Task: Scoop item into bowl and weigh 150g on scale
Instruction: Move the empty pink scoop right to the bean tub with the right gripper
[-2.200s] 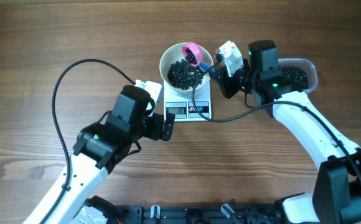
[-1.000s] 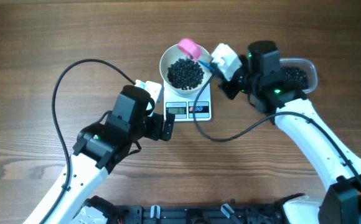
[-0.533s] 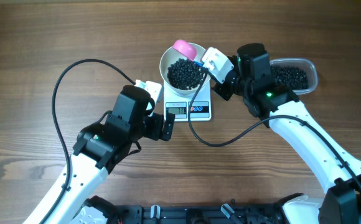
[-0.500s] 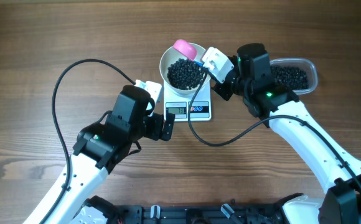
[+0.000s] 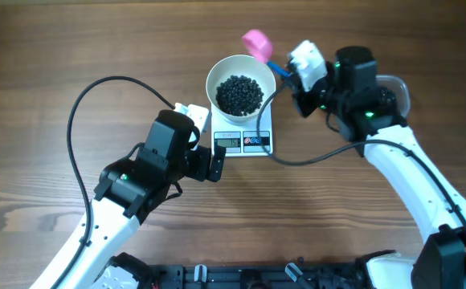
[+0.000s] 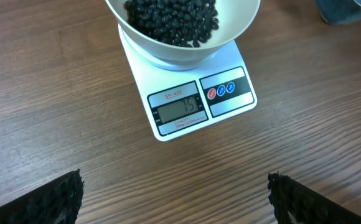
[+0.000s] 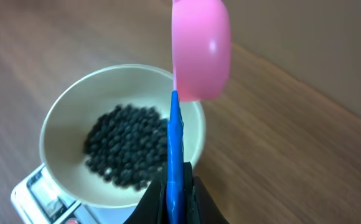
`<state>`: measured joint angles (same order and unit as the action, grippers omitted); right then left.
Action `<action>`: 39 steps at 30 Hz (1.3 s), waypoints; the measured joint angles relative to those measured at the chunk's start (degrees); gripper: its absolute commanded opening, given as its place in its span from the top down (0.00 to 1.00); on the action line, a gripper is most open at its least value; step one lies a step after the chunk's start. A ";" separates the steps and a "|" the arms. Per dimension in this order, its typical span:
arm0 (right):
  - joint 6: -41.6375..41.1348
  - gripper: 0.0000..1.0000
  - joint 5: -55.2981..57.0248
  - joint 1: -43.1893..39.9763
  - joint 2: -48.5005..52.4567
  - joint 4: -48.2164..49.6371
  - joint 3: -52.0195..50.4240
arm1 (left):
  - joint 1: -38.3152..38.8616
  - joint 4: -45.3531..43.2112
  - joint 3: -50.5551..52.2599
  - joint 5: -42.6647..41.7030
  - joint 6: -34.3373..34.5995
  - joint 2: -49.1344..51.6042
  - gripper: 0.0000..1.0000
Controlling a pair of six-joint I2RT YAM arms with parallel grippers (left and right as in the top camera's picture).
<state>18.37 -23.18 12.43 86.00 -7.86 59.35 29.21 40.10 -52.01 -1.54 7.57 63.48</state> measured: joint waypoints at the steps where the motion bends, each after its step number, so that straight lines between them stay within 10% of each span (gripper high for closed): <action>1: -1.70 0.96 -0.50 -1.07 0.00 0.46 0.00 | 0.00 0.00 0.00 0.00 0.00 0.00 0.00; 16: -18.23 0.96 -0.66 -19.32 -11.96 -6.91 0.02 | 0.00 0.00 0.00 0.00 0.00 0.00 0.00; 39: -9.05 0.96 9.73 -27.80 -9.90 -34.71 0.00 | 0.00 0.02 0.00 0.00 0.00 0.00 0.00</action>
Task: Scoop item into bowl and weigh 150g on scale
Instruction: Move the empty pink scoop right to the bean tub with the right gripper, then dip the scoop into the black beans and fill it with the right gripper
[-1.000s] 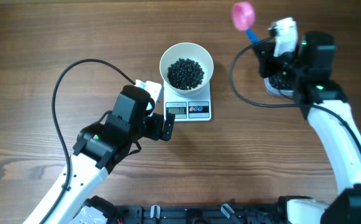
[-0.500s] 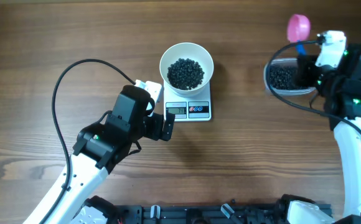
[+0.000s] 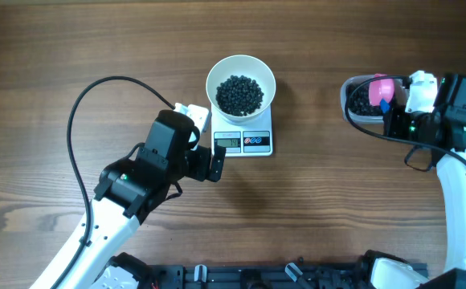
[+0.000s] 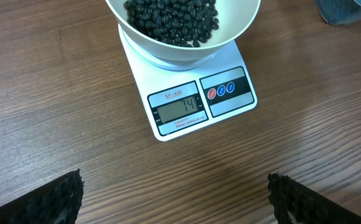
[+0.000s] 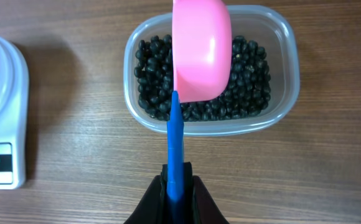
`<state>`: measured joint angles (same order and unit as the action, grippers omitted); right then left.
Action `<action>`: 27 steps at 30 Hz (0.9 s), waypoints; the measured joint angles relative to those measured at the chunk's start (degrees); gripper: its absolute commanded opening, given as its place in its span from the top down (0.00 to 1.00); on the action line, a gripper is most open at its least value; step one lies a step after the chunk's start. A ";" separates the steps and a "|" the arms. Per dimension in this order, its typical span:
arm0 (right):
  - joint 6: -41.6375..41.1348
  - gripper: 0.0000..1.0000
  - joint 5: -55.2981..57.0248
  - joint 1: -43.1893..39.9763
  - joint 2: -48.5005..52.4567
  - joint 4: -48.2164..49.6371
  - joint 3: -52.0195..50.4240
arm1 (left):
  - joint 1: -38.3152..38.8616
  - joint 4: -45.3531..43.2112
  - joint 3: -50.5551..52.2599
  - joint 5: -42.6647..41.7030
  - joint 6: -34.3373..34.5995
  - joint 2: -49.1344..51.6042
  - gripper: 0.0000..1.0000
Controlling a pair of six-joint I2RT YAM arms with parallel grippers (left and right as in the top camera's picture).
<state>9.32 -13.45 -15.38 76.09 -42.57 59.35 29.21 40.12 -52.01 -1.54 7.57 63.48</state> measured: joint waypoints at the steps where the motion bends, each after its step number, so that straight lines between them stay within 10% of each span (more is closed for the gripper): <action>1: 0.66 0.96 0.00 0.00 0.66 0.39 0.00 | 0.00 0.00 0.00 0.00 0.00 0.00 0.00; 27: 3.48 0.96 -3.48 -0.11 10.84 4.02 0.02 | 0.00 -0.02 0.00 0.00 0.00 0.00 0.00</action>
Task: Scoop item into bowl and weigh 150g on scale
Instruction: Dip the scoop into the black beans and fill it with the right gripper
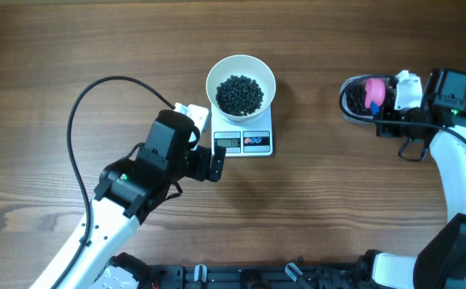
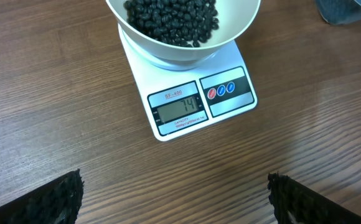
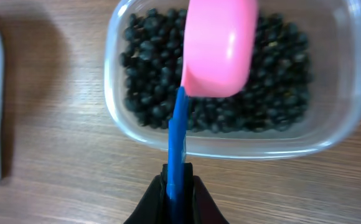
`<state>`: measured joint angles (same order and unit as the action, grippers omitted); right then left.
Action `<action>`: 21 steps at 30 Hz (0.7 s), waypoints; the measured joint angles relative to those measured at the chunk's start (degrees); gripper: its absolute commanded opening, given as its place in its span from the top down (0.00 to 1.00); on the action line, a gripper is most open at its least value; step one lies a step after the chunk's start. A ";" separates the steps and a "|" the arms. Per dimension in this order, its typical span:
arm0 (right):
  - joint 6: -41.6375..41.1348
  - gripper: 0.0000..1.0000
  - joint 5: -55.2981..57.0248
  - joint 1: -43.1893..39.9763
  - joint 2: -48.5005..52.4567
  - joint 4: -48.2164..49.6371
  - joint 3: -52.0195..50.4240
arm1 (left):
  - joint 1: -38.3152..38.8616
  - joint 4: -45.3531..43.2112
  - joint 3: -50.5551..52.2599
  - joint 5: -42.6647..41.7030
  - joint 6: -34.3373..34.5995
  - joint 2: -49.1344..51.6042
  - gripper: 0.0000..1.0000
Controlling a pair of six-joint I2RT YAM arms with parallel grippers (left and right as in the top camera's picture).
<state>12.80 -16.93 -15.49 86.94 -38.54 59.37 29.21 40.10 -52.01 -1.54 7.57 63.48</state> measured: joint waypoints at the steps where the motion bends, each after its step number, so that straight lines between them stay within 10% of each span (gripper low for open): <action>1: 0.00 0.96 -0.83 0.00 0.28 -0.20 0.00 | 0.00 0.00 0.00 0.00 0.00 0.00 0.00; 21: -0.07 0.96 -9.16 -0.44 2.05 -2.23 0.00 | 0.00 0.00 0.00 0.00 0.00 0.00 0.00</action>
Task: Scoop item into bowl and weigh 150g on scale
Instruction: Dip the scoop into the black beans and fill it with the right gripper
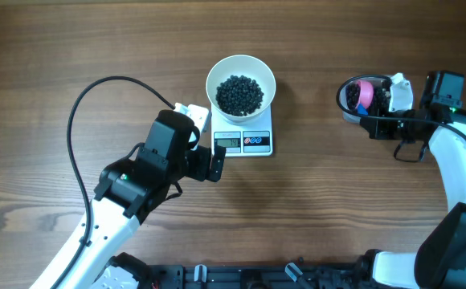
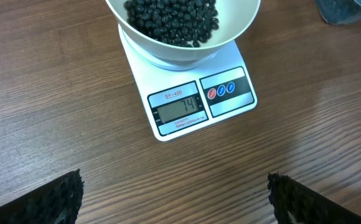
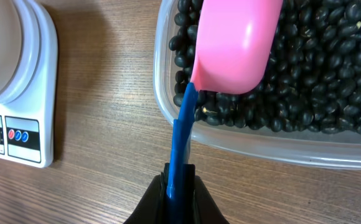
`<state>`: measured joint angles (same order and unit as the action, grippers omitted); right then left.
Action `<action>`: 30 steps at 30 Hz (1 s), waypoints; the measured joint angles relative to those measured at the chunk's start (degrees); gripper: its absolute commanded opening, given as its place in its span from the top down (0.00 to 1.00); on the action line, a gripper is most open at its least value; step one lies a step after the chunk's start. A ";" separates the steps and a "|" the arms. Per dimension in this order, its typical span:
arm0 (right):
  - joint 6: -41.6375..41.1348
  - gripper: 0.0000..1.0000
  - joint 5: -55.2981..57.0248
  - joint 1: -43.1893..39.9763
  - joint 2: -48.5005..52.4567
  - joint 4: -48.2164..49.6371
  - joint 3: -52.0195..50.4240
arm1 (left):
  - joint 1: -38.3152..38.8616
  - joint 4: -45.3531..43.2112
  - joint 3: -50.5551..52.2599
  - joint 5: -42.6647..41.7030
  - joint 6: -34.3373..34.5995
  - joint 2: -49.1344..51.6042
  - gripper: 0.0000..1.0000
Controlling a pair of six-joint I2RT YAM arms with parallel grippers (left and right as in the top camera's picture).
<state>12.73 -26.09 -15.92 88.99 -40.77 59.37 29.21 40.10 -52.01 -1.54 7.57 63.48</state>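
Observation:
A white bowl (image 1: 241, 84) of black beans sits on a small white scale (image 1: 245, 140) whose display (image 2: 179, 111) reads 74. At the right stands a clear tub (image 3: 255, 134) of black beans (image 3: 317, 81). My right gripper (image 3: 179, 177) is shut on the blue handle of a scoop with a pink cup (image 3: 236, 43); the cup lies down among the beans at the tub's left end, also seen from overhead (image 1: 363, 95). My left gripper (image 2: 174, 199) hangs open over bare wood in front of the scale, holding nothing.
A black cable (image 1: 88, 104) loops across the table left of the scale. The left arm (image 1: 149, 172) lies just left of the scale. The right arm (image 1: 454, 160) runs along the right edge.
The right gripper has moved a little left and lower with the scoop; the pink cup now lies deeper among the beans at the tub's left end. Scale still reads 74.
At first the right gripper held the scoop beside the bowl's far rim, scale reading 75. Then it was over the bean tub at the right, scale at 74. Then the cup was down in the tub, and now lies lower among the beans. The left arm stayed put.

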 measured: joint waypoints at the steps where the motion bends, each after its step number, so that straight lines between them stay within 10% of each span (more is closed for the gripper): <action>1: 0.00 0.96 0.02 0.00 0.00 -0.20 0.00 | 0.00 0.00 0.00 0.00 0.00 0.00 0.00; 30: -3.67 0.96 -11.47 -6.58 0.07 -3.32 0.00 | 0.00 0.02 0.00 0.00 0.00 0.00 0.00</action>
<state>9.06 -37.56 -22.50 89.06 -44.10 59.37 29.21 40.12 -52.01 -1.54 7.57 63.48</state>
